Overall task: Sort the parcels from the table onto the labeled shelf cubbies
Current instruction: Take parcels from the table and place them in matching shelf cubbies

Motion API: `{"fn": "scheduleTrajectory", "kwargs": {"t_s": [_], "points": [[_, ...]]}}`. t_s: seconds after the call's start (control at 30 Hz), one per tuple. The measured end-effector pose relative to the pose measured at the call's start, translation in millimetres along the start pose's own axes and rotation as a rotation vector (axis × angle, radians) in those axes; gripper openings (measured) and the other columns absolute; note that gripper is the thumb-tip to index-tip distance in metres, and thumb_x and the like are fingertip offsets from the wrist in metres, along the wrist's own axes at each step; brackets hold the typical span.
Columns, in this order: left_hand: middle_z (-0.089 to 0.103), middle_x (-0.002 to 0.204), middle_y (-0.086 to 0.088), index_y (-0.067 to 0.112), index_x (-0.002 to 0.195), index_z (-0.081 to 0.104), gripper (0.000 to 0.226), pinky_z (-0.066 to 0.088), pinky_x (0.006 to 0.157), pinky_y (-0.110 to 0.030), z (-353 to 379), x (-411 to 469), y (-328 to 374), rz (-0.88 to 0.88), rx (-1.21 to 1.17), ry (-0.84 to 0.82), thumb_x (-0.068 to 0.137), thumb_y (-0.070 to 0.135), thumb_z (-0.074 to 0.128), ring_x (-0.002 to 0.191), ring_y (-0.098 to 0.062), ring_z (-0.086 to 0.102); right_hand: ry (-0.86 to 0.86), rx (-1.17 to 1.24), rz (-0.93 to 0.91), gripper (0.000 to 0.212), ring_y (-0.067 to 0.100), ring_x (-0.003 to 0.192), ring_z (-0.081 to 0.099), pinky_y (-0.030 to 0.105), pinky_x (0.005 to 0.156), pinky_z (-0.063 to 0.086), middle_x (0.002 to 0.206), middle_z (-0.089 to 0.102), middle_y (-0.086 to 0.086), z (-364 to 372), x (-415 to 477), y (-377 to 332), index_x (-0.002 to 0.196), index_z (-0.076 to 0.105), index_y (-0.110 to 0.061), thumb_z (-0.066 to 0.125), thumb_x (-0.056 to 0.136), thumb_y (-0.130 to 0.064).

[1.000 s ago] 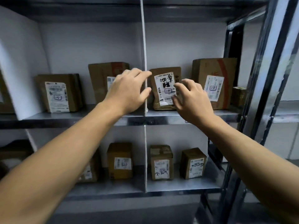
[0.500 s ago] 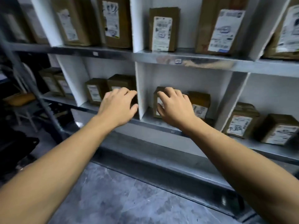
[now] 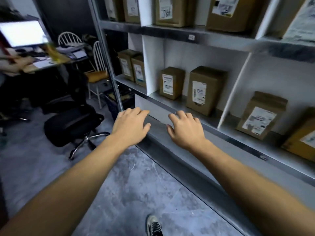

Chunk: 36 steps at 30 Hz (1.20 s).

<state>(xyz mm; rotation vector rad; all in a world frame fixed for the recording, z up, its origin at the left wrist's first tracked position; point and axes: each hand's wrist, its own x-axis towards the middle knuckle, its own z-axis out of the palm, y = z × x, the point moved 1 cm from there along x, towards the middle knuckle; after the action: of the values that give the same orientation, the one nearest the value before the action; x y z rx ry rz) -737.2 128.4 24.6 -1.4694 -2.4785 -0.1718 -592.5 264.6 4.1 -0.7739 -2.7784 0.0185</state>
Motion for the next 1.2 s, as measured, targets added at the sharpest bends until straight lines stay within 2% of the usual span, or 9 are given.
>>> {"fn": "scheduleTrajectory", "kwargs": {"t_s": [0.23, 0.4, 0.63, 0.77, 0.97, 1.2], "points": [[0.055, 0.128, 0.001, 0.027, 0.141, 0.043, 0.051, 0.037, 0.097, -0.04, 39.1, 60.3, -91.6, -0.068, 0.038, -0.091, 0.095, 0.047, 0.044, 0.117, -0.026, 0.05, -0.105, 0.045, -0.029, 0.042, 0.033, 0.123, 0.049, 0.046, 0.096, 0.043, 0.135, 0.051, 0.007, 42.9, 111.8, -41.7, 0.132, 0.049, -0.023, 0.041, 0.1, -0.049], [0.057, 0.126, -0.002, 0.025, 0.138, 0.047, 0.048, 0.04, 0.093, -0.042, 63.2, 82.2, -158.9, -0.2, -0.029, -0.075, 0.094, 0.046, 0.047, 0.114, -0.028, 0.051, -0.159, 0.073, -0.15, 0.043, 0.034, 0.123, 0.05, 0.046, 0.096, 0.045, 0.135, 0.052, 0.008, 68.7, 187.2, -84.5, 0.136, 0.048, -0.022, 0.042, 0.101, -0.047], [0.056, 0.13, -0.001, 0.023, 0.138, 0.048, 0.047, 0.041, 0.093, -0.042, 95.6, 120.5, -260.7, -0.279, -0.12, -0.06, 0.095, 0.042, 0.05, 0.114, -0.027, 0.051, -0.209, 0.108, -0.143, 0.042, 0.034, 0.124, 0.049, 0.046, 0.1, 0.042, 0.136, 0.051, 0.006, 110.4, 281.7, -136.3, 0.135, 0.048, -0.025, 0.041, 0.1, -0.047], [0.056, 0.129, -0.001, 0.023, 0.139, 0.047, 0.048, 0.041, 0.094, -0.043, 113.5, 165.0, -319.5, -0.222, -0.141, -0.042, 0.094, 0.042, 0.05, 0.114, -0.027, 0.051, -0.172, 0.13, -0.083, 0.044, 0.033, 0.125, 0.048, 0.047, 0.1, 0.042, 0.14, 0.049, 0.005, 133.8, 345.0, -159.7, 0.138, 0.047, -0.027, 0.043, 0.1, -0.049], [0.051, 0.133, 0.004, 0.025, 0.14, 0.044, 0.05, 0.035, 0.101, -0.04, 122.4, 252.1, -393.5, -0.026, -0.158, -0.022, 0.094, 0.045, 0.048, 0.122, -0.023, 0.045, -0.094, 0.156, 0.144, 0.048, 0.031, 0.129, 0.047, 0.049, 0.101, 0.043, 0.144, 0.047, 0.003, 140.4, 419.4, -170.8, 0.142, 0.045, -0.029, 0.044, 0.099, -0.05], [0.049, 0.137, 0.002, 0.026, 0.14, 0.045, 0.05, 0.035, 0.103, -0.044, 139.6, 377.9, -419.5, 0.149, -0.244, 0.002, 0.095, 0.046, 0.048, 0.125, -0.025, 0.043, -0.002, 0.144, 0.332, 0.047, 0.036, 0.127, 0.048, 0.053, 0.101, 0.046, 0.143, 0.048, 0.007, 136.1, 481.0, -141.8, 0.14, 0.049, -0.024, 0.051, 0.098, -0.046]]}}
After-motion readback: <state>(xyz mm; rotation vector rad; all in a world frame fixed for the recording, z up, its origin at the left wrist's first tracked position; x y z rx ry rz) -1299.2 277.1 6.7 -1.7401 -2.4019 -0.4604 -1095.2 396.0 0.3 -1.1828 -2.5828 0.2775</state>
